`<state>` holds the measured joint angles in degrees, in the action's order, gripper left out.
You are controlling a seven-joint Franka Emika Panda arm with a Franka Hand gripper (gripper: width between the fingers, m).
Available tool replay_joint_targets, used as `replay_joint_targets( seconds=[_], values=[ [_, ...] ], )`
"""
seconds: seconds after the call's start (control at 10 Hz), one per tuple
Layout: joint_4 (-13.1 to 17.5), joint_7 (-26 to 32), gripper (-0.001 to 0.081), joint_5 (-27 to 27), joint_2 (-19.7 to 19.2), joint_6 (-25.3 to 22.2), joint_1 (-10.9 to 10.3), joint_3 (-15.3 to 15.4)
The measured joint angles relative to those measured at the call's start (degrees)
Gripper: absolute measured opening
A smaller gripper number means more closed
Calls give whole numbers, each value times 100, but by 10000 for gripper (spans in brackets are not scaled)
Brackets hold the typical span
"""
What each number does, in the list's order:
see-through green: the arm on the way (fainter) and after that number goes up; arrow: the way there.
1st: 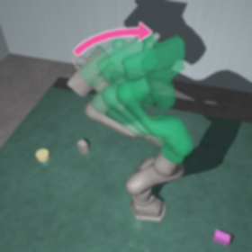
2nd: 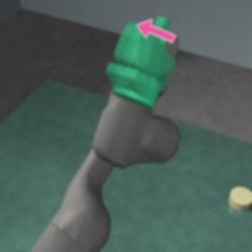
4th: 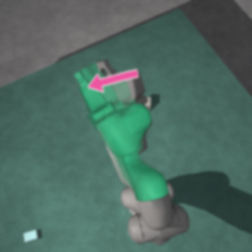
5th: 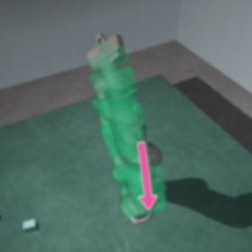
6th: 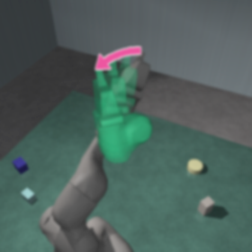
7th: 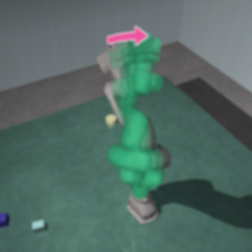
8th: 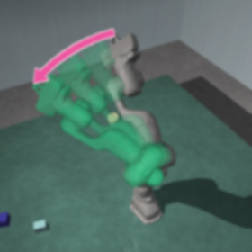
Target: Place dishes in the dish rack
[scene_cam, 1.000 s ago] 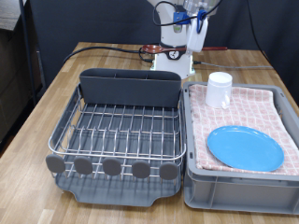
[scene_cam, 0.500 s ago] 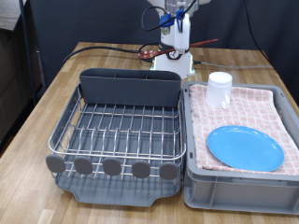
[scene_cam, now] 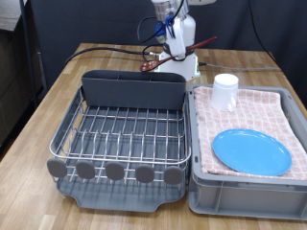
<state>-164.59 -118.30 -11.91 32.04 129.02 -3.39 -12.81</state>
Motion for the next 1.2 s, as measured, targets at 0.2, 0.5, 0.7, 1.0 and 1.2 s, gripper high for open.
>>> replay_joint_targets(
  seconds=[0.2,0.5,0.7,1.0,1.2],
  values=[
    [0,369,96,-82,-115,58,0,-278],
    [-8,904,96,-243,-415,368,-1,-679],
    [-15,1208,96,-347,-649,637,-2,-902],
    [-12,1586,96,-494,-932,864,-3,-1151],
    [-11,1608,96,-505,-1078,1025,-3,-1207]
  ],
)
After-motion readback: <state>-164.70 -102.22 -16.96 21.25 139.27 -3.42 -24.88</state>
